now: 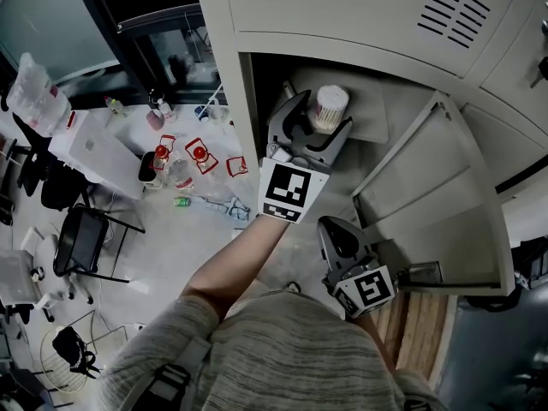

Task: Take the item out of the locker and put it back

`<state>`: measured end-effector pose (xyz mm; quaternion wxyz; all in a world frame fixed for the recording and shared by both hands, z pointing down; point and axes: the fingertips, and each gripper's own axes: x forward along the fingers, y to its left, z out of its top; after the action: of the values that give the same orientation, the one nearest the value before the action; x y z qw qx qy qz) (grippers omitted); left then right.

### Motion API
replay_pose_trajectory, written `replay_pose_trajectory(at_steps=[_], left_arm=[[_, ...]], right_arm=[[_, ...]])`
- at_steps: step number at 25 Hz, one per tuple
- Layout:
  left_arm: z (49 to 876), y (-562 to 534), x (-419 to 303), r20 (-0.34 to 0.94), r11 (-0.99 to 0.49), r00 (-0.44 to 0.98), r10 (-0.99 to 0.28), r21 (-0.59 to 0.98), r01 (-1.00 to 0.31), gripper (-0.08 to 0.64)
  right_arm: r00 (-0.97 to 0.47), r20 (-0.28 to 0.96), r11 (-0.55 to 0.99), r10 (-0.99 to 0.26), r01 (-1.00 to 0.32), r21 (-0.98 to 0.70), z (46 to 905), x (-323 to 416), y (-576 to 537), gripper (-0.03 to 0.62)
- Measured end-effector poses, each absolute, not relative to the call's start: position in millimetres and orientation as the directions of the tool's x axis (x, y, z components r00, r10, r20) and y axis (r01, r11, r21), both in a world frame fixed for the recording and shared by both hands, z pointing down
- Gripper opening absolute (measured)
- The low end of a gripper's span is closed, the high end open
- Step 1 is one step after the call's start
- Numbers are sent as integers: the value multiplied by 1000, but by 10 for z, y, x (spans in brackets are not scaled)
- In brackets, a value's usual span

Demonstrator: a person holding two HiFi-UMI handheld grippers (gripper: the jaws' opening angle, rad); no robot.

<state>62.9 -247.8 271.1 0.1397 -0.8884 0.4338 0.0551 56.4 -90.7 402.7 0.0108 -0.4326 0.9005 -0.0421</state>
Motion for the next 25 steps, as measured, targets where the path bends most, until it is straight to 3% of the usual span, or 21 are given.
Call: replay_pose_trajectory(at_steps=[10,14,19,25], left_arm=[[2616,-1999,433,-237,-644,672,-702,-192,-740,305],[2586,-1827,298,-281,-663,675,-682,-150,-733,168],[2637,-1674,203,-242,-707,718,-652,-149,-692,22],[2760,-1569,109,-199,-760,768,-609,-132,-636,6]], right_arm=[[-614,-9,614,-789,-788,-50,3911,561,-1009,26],[-610,-21,610,-792,-791,-39,3844,533,-1070,26],[-602,-40,603,-798,-798,-13,3754,479,-1152,27],[-560,-80,562,-824,-827,2,3602,448,-1311,26]])
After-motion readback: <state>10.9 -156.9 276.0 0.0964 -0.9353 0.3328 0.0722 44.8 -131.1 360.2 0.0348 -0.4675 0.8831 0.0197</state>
